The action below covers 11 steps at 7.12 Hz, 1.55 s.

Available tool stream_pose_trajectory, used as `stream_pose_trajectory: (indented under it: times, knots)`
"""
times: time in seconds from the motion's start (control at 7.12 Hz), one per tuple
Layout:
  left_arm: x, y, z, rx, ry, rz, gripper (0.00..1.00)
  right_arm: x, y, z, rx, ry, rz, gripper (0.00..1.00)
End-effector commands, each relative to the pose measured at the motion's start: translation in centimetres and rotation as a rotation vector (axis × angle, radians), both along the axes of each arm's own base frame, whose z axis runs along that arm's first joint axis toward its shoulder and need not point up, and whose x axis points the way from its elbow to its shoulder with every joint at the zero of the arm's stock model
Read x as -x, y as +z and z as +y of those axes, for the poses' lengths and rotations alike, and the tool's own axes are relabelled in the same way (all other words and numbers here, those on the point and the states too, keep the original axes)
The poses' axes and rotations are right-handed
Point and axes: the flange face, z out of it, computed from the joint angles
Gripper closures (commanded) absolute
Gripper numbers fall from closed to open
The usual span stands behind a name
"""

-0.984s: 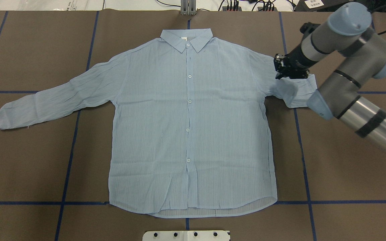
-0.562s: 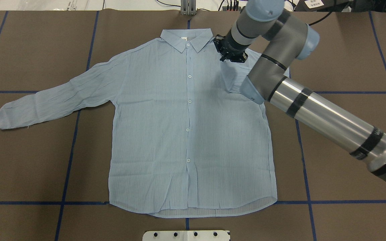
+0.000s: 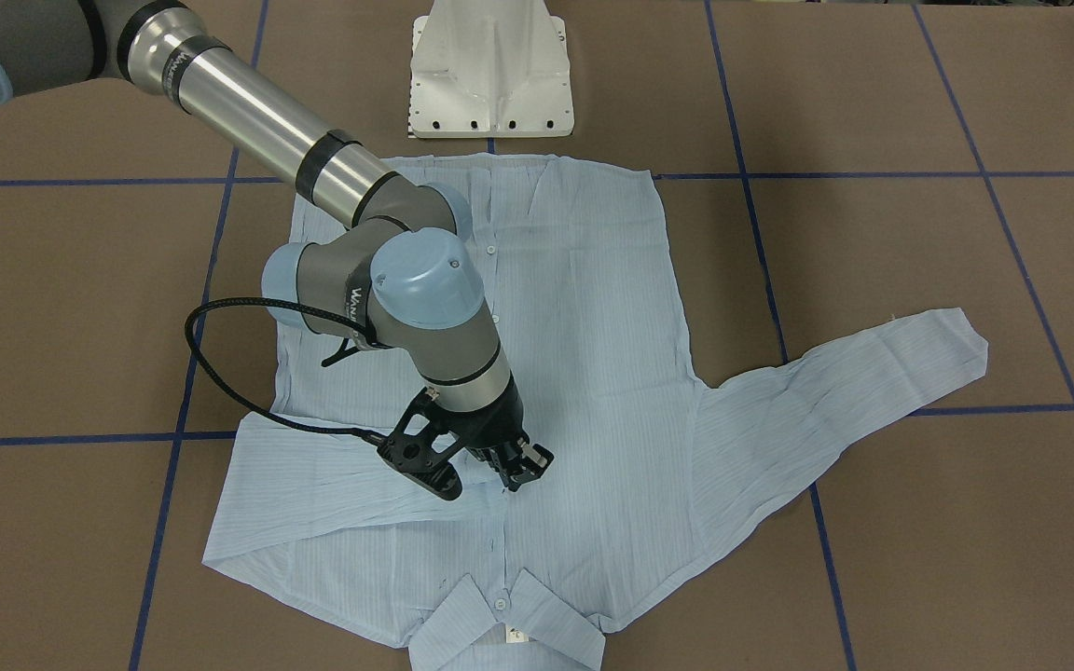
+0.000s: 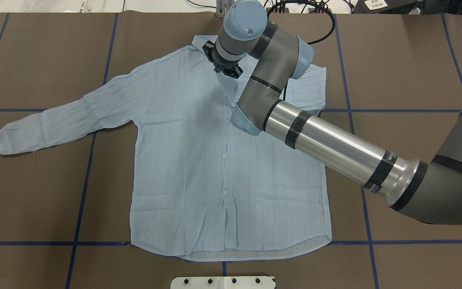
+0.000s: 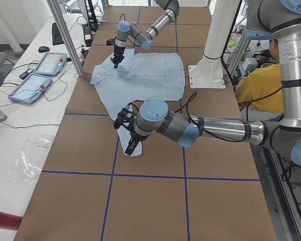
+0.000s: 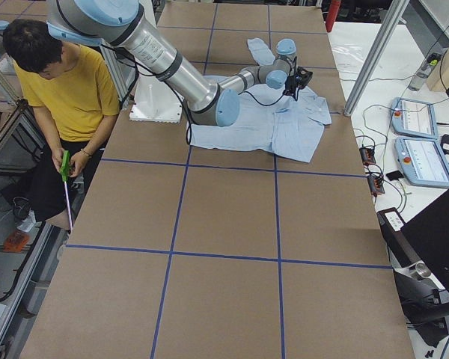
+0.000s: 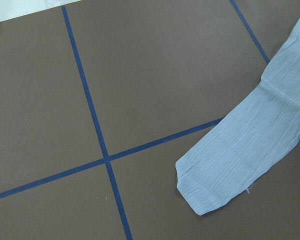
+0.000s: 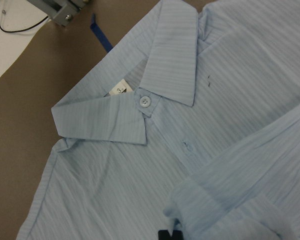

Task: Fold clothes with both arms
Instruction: 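Carry the sleeve with the right gripper across the shirt toward the collar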

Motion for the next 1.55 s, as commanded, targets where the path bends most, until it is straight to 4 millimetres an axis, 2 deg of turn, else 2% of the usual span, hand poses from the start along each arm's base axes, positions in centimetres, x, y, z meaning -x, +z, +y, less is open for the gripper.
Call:
stream_pose_trajectory:
  times: [0.0, 0.56, 0.7, 0.84, 0.98, 1.12, 1.26, 1.41]
  knots:
    - [-0.1, 0.4, -0.1, 0.014, -0.002, 0.002, 0.01, 2.3, -1.6, 1.6, -0.012, -0.001, -0.005, 1.00]
    - [-0.3, 1.9, -0.3, 0.043, 0.003, 0.002, 0.01, 5.6, -4.0, 4.8, 0.036, 0.050, -0.045, 1.00]
    - [-0.5, 2.1, -0.4, 0.045, 0.008, 0.002, 0.01, 6.0, -4.5, 5.2, 0.051, 0.086, -0.059, 0.59]
    - [-1.1, 2.3, -0.5, 0.048, 0.024, 0.001, 0.01, 7.0, -5.3, 6.2, 0.054, 0.130, -0.068, 0.02]
    - [-1.7, 2.7, -0.5, 0.059, 0.037, 0.004, 0.00, 8.9, -7.0, 7.6, 0.052, 0.156, -0.075, 0.01]
    - [-2.9, 2.5, -0.7, 0.045, 0.071, 0.011, 0.00, 10.6, -6.3, 8.2, 0.060, 0.182, -0.045, 0.01]
    - [-3.6, 2.1, -0.7, 0.020, 0.089, 0.020, 0.00, 10.9, -5.7, 8.1, 0.054, 0.204, -0.030, 0.01]
    - [-3.7, 2.1, -0.7, 0.065, 0.056, 0.037, 0.00, 10.9, -5.7, 8.1, 0.055, 0.205, -0.030, 0.01]
